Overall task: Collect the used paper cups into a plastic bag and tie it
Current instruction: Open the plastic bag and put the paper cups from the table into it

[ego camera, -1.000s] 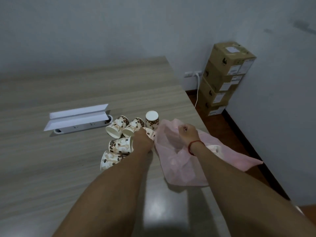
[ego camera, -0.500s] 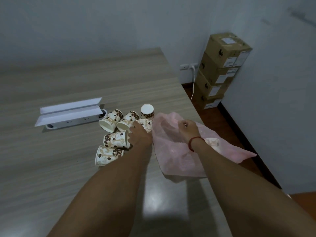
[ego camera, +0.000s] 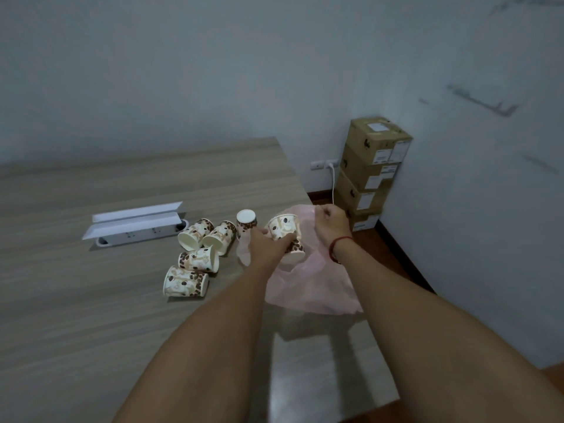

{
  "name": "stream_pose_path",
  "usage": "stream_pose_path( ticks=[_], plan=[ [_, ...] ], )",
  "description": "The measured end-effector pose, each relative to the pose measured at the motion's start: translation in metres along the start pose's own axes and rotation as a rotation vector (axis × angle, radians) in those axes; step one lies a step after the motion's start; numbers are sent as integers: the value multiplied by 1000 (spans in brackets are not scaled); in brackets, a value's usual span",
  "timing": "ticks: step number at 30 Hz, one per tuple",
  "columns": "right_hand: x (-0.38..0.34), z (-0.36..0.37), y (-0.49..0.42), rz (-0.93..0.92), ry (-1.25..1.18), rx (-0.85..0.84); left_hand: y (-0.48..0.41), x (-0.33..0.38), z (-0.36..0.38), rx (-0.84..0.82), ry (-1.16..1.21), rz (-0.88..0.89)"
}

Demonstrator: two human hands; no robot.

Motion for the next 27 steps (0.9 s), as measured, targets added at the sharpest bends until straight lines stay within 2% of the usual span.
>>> stream_pose_path(
  ticks=[2,5,6,9,12,15,18,21,25,27],
  plan=[
    [-12,-3,2,-29,-24,-12,12,3,14,-91,-17,-45],
    [-21,1,2,-42,-29,-33,33,15,36,-378,-175,-49],
    [-23,4,1,-44,-18,-40,31,16,34,-391,-192,-54],
    [-21,14,-8,-43,5,-51,7,22,13,-301,-190,-19],
    [-7,32,-22,0,37,-46,-34,21,-21,-87,-323,51],
    [16,49,-39,50,86,-13,-73,9,-50,106,-421,41],
    [42,71,-61,104,102,0,-114,3,-61,169,-441,76],
    [67,86,-80,128,110,29,-158,3,-53,133,-644,189],
    [97,90,-96,158,112,64,-196,-10,-3,-168,-1035,353],
    [108,88,-99,175,96,76,-202,-17,10,-206,-1108,388]
  ],
)
Point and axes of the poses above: each hand's wrist, its own y-axis away from the middle knuckle, its own z-axis out of the palm, x = y × z, the point moved 10 cm from there along -y, towards the middle knuckle, and after that the axes turned 15 degrees about -y, right-handed, at the moved point
